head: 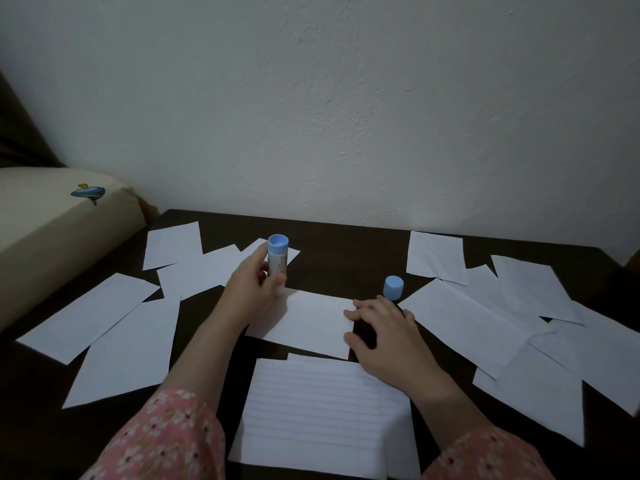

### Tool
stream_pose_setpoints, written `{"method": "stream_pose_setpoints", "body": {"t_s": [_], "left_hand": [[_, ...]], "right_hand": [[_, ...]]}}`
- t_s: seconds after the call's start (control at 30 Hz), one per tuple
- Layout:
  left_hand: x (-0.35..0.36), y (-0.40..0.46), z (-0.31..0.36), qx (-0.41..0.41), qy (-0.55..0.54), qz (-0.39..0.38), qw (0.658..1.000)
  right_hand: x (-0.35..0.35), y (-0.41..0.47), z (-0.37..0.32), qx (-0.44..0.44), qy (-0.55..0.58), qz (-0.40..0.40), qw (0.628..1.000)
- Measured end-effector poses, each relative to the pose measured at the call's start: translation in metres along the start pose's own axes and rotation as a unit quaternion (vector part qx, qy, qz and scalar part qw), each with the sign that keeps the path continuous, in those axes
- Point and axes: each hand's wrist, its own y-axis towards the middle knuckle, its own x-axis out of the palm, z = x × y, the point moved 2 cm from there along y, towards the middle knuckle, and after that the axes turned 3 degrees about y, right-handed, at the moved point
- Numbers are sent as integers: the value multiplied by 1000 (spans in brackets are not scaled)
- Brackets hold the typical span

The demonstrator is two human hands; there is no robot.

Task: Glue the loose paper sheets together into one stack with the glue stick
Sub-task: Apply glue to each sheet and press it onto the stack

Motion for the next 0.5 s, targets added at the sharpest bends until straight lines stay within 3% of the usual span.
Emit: {"method": "stream_pose_setpoints", "body": {"t_s": [0.13,0.2,0.33,0.4,0.5], "left_hand": [[-3,-2,-7,-13,-18,24,999],[-7,-4,-12,-47,-85,69,993],[-21,-5,-16,-150,-331,181,914],[-28,-3,-16,-161,-356,207,897],[-32,-3,-15,-154,-351,204,901]], "right_hand": [[1,1,0,-1,-6,1,1000],[1,1,-1,-2,-5,3,1000],[0,0,-4,-1,-21,6,1000],[-1,0,-5,0,-33,20,999],[-2,1,-10,14,-68,41,997]]}}
